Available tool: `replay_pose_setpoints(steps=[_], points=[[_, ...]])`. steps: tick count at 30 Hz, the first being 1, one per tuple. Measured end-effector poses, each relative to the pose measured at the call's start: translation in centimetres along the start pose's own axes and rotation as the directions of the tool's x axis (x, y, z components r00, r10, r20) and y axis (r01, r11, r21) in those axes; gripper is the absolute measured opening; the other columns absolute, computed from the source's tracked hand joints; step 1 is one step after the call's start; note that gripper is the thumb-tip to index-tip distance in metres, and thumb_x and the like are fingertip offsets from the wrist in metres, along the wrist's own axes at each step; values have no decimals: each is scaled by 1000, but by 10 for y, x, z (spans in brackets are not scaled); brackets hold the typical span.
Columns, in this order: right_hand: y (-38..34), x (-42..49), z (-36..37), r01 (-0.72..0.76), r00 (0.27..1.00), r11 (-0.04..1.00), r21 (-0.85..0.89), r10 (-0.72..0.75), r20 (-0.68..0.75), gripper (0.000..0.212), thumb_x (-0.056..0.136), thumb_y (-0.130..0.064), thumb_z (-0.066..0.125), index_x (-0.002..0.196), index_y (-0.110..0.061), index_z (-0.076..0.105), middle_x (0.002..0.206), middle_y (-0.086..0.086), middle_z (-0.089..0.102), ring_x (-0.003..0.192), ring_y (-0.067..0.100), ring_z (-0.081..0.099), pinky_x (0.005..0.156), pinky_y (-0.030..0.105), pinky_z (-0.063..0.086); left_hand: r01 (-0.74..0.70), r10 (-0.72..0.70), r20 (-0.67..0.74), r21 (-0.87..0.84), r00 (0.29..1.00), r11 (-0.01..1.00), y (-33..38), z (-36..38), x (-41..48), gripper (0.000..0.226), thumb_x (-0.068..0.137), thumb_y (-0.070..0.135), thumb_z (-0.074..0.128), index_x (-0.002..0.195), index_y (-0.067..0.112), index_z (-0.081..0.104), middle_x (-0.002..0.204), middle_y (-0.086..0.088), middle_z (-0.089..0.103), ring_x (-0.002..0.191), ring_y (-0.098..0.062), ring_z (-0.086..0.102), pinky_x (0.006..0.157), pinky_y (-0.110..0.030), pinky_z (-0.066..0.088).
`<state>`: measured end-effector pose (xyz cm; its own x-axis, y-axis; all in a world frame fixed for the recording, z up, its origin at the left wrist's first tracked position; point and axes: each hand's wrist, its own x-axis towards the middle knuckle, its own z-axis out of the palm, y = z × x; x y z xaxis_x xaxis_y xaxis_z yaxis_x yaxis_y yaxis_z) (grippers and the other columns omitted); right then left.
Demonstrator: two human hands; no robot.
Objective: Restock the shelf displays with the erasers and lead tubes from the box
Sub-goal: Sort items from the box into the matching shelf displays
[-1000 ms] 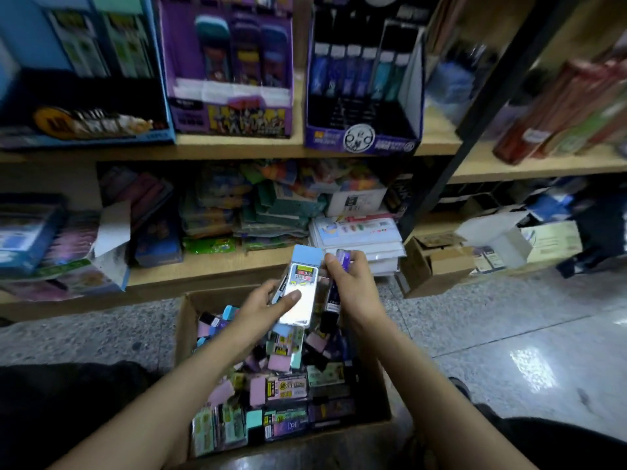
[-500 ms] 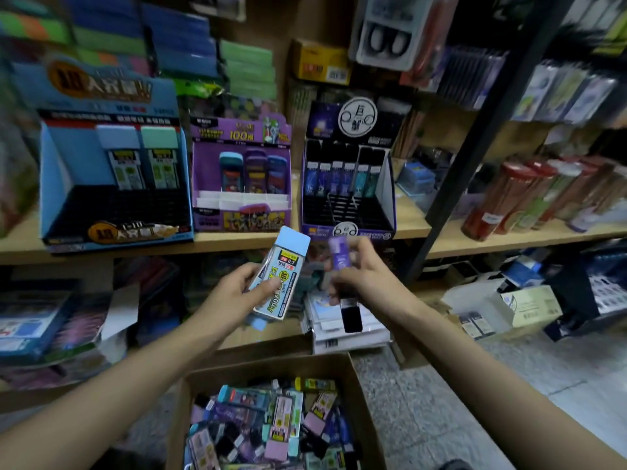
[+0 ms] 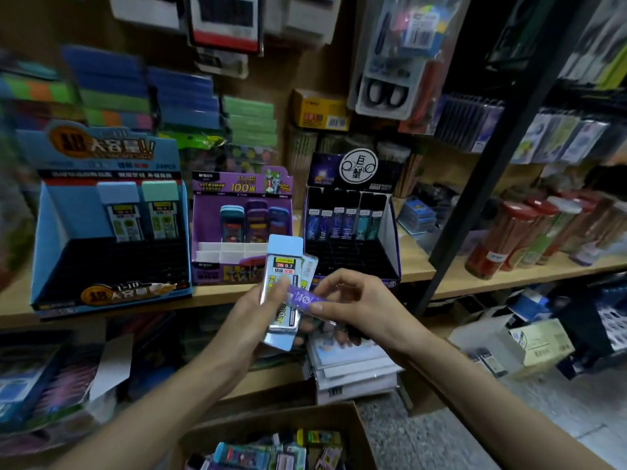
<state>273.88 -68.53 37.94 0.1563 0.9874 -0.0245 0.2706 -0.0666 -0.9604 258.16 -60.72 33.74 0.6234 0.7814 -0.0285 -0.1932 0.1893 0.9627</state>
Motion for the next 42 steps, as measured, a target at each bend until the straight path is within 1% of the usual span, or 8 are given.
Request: replay_pose_setpoints(steps=[5, 11, 17, 21, 25, 32, 35, 42], points=[[-1, 11, -18, -195, 981, 920, 338, 179, 79, 26, 74, 2, 71, 95, -9, 62, 79, 9, 68, 58, 17, 65, 47, 22, 50, -118, 119, -14, 96, 993, 988, 0, -1, 12, 44, 72, 46, 63, 108, 22, 62, 87, -5, 74, 68, -17, 70, 53, -24, 53], [5, 39, -34, -14, 980, 749, 662, 143, -141, 8, 67, -6, 69, 63, -11, 73, 76, 7, 71, 69, 12, 68, 63, 16, 55, -74, 75, -2, 132, 997, 988, 3, -4, 22, 43, 70, 34, 65, 108, 16, 58, 80, 1, 73, 68, -19, 71, 53, -25, 55], [-19, 92, -101, 205, 840, 977, 62, -143, -524, 10, 82, -12, 69, 80, -8, 61, 76, 5, 67, 72, 17, 66, 69, 27, 54, -21, 24, -26, 119, 999, 993, 7, -15, 24, 26, 85, 20, 62, 110, 17, 57, 92, 0, 73, 74, -22, 72, 54, -24, 55], [-14, 122, -115, 120, 875, 923, -366, -273, -401, 13, 82, -16, 72, 86, -6, 65, 87, 10, 68, 85, 25, 66, 80, 41, 55, -10, 19, -71, 127, 997, 992, 8, -23, 24, 25, 85, 19, 63, 110, 19, 58, 93, -1, 73, 75, -23, 72, 55, -27, 56], [-4, 135, -108, 123, 898, 780, -613, -350, -265, 10, 81, -18, 72, 89, -14, 67, 83, -4, 66, 81, 11, 61, 72, 28, 48, -8, 20, -87, 141, 996, 990, 7, -28, 25, 28, 80, 23, 65, 107, 22, 59, 91, 3, 74, 74, -23, 72, 55, -27, 57], [-10, 140, -106, 105, 954, 755, -648, -260, -148, 23, 82, -11, 70, 64, -12, 56, 65, 3, 57, 63, 13, 51, 61, 28, 41, -22, 35, -89, 147, 995, 989, 7, -36, 22, 40, 63, 36, 71, 101, 28, 62, 94, 2, 74, 73, -24, 73, 53, -23, 55], [-3, 143, -100, 49, 948, 772, -633, -235, -214, 26, 83, -14, 70, 61, -13, 57, 60, -2, 57, 57, 7, 51, 53, 15, 41, -18, 32, -91, 148, 995, 989, 7, -37, 22, 40, 62, 37, 72, 100, 30, 63, 94, 2, 74, 74, -24, 73, 53, -23, 54], [0, 146, -86, -106, 934, 765, -635, -141, -327, 29, 87, -24, 67, 78, 4, 70, 77, 18, 70, 74, 29, 66, 72, 38, 53, -36, 55, -104, 171, 993, 985, 15, -37, 18, 40, 62, 36, 71, 101, 30, 62, 92, 4, 74, 73, -23, 73, 53, -22, 55]])
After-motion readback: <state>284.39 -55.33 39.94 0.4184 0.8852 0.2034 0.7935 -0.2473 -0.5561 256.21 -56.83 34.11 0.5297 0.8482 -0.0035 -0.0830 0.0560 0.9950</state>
